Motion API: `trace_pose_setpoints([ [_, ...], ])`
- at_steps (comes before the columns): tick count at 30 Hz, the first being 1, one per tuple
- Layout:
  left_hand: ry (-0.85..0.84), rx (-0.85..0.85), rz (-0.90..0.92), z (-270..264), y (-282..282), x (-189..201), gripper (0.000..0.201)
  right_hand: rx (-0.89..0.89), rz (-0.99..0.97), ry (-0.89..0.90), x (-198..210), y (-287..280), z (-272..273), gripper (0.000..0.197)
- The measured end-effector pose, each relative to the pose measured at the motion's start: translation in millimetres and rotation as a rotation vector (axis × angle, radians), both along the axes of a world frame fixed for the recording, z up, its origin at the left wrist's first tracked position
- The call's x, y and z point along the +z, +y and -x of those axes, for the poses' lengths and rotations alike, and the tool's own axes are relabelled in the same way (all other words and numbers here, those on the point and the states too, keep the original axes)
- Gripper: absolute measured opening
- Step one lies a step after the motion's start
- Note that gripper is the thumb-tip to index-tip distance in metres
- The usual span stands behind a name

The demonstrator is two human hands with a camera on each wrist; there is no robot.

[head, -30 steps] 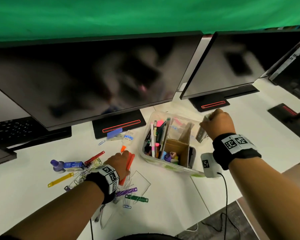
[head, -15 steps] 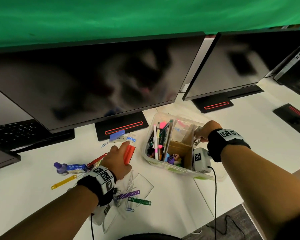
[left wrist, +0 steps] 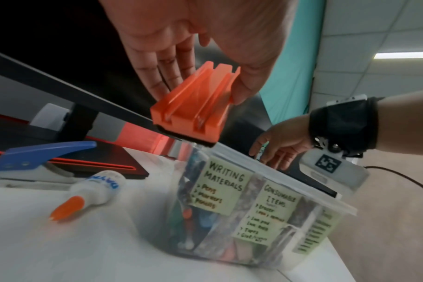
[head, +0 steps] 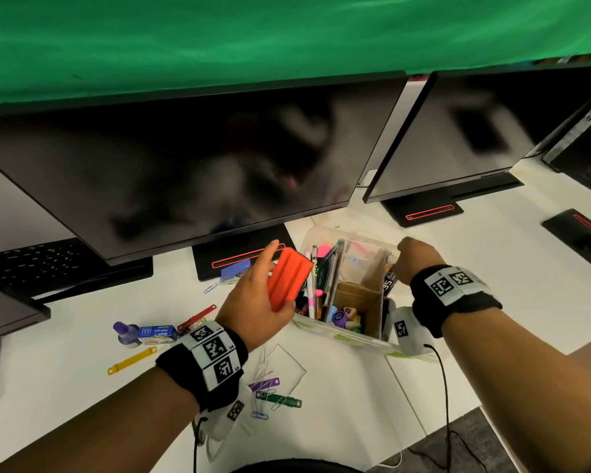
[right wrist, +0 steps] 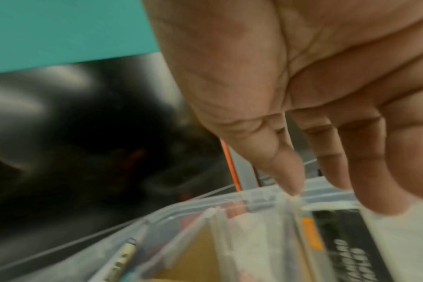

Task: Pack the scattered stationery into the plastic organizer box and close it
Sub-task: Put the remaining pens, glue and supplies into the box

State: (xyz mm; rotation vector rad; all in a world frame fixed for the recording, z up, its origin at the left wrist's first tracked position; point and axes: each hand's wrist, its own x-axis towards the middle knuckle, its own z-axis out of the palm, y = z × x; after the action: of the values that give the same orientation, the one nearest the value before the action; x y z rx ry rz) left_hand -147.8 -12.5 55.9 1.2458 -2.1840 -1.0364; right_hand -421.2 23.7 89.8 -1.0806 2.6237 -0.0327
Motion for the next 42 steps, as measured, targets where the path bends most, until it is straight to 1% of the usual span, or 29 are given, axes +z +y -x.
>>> trace_pose_setpoints([
  [1,-0.001,-0.026,0.007,4,3,1,0.098,0.043,0.042,-0.012,3,1,-7,0.033],
  [2,-0.005,-0.050,0.020,7,5,1,0.098,0.058,0.104,-0.111,9,3,-18,0.032],
  [3,-0.011,-0.074,0.037,10,7,2,0.097,0.052,0.187,-0.284,15,6,-29,0.029],
  [4,-0.014,-0.097,0.054,13,9,2,0.097,0.046,0.272,-0.494,21,10,-43,0.026],
  [5,-0.010,-0.124,0.069,16,10,2,0.097,0.050,0.310,-0.669,28,13,-56,0.025],
  [6,-0.002,-0.155,0.079,18,11,2,0.098,0.075,0.304,-0.761,34,17,-66,0.026],
  [7,0.003,-0.182,0.081,20,12,1,0.098,0.113,0.281,-0.800,37,20,-74,0.027],
  [8,-0.002,-0.207,0.071,23,12,1,0.099,0.149,0.261,-0.801,37,22,-79,0.028],
  [10,-0.026,-0.246,0.049,26,14,0,0.098,0.190,0.237,-0.730,38,26,-79,0.027],
  [12,-0.110,-0.299,0.076,27,14,-1,0.093,0.183,0.239,-0.629,46,30,-66,0.023],
  [13,-0.183,-0.335,0.118,24,12,-2,0.086,0.180,0.247,-0.561,52,32,-56,0.021],
  [15,-0.307,-0.408,0.227,17,6,-8,0.064,0.183,0.259,-0.358,66,37,-32,0.023],
  [17,-0.371,-0.476,0.271,11,0,-15,0.042,0.147,0.232,-0.141,72,41,-8,0.025],
  [19,-0.401,-0.513,0.272,8,-2,-19,0.033,0.074,0.160,-0.018,63,42,12,0.022],
  [21,-0.397,-0.516,0.268,8,-4,-21,0.031,0.021,0.040,0.021,45,38,24,0.022],
  [23,-0.388,-0.511,0.270,8,-5,-23,0.032,0.008,-0.047,0.024,26,30,30,0.028],
  [24,-0.387,-0.514,0.266,9,-4,-23,0.032,-0.004,-0.084,0.015,18,25,30,0.031],
  [26,-0.382,-0.522,0.253,10,-3,-25,0.032,-0.026,-0.134,-0.020,4,18,28,0.026],
  [27,-0.378,-0.521,0.247,10,-3,-25,0.032,-0.045,-0.161,-0.035,-1,16,27,0.028],
  [29,-0.387,-0.512,0.241,11,-4,-28,0.031,-0.040,-0.216,-0.023,-14,12,27,0.041],
  [31,-0.425,-0.526,0.241,11,-6,-32,0.030,-0.019,-0.273,0.013,-30,7,36,0.042],
  [33,-0.455,-0.539,0.262,10,-6,-35,0.030,0.002,-0.304,0.020,-41,2,44,0.038],
  [35,-0.438,-0.555,0.287,10,-5,-36,0.030,-0.026,-0.290,0.005,-39,2,45,0.035],
  [37,-0.377,-0.549,0.315,4,-3,-35,0.031,-0.024,-0.298,0.024,-30,-1,38,0.037],
  [39,-0.280,-0.504,0.345,-6,-3,-34,0.033,0.028,-0.319,0.088,-12,-3,26,0.038],
  [40,-0.254,-0.467,0.356,-13,-5,-34,0.033,0.041,-0.292,0.126,-1,-4,19,0.035],
  [42,-0.287,-0.390,0.334,-31,-12,-35,0.034,0.090,-0.232,0.179,20,-8,1,0.030],
])
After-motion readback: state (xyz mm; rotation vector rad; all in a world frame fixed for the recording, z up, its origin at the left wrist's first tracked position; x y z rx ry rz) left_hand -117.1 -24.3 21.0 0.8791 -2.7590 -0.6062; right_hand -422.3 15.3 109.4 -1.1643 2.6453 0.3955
